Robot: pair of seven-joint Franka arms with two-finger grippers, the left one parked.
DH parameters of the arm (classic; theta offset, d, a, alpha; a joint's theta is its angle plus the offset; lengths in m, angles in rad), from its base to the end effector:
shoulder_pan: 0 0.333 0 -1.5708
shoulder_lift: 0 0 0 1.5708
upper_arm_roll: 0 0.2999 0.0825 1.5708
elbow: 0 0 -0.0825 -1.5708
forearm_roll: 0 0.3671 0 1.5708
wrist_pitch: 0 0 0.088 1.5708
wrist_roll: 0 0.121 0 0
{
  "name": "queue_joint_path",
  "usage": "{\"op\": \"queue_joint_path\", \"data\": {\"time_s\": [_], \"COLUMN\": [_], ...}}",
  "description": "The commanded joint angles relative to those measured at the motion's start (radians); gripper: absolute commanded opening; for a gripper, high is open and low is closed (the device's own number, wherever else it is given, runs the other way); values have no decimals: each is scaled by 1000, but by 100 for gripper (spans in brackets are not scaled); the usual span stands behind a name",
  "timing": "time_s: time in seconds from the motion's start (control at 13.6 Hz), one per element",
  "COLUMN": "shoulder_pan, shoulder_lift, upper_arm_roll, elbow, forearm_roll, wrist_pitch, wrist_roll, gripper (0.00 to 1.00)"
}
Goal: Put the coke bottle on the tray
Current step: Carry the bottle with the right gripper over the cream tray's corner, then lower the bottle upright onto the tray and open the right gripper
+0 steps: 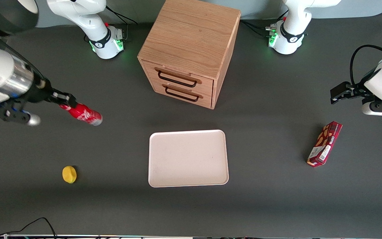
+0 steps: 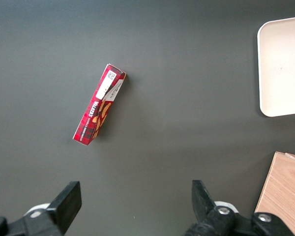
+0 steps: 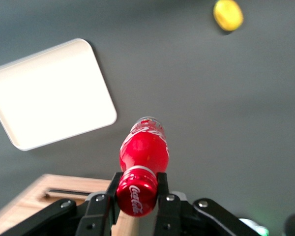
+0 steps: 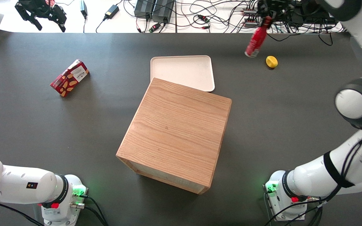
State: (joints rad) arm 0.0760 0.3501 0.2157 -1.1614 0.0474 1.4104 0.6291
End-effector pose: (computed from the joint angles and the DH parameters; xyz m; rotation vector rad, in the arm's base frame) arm 0.5947 0.1591 0.5659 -3.0225 0.5208 0.2102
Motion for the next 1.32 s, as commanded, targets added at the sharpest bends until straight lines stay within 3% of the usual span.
{"op": "queue_joint_path", "data": {"time_s": [0.0, 0.37, 0.74, 0.88, 0.96, 1.03, 1.1, 1.25], "shoulder_pan": [68, 142, 163, 157, 154, 154, 154, 140], "shoulder_lift": [242, 469, 558, 570, 570, 570, 567, 537], "upper_arm_roll": [36, 86, 117, 126, 128, 128, 128, 152], "elbow": [216, 215, 209, 203, 203, 204, 204, 204], "forearm_roll": [-40, -184, -291, -300, -300, -300, -300, -300], "wrist_pitch": [65, 421, 506, 528, 532, 533, 532, 509], "wrist_roll": [220, 497, 580, 578, 577, 575, 572, 566], "gripper": [0, 0, 0, 0, 28, 83, 100, 100]}}
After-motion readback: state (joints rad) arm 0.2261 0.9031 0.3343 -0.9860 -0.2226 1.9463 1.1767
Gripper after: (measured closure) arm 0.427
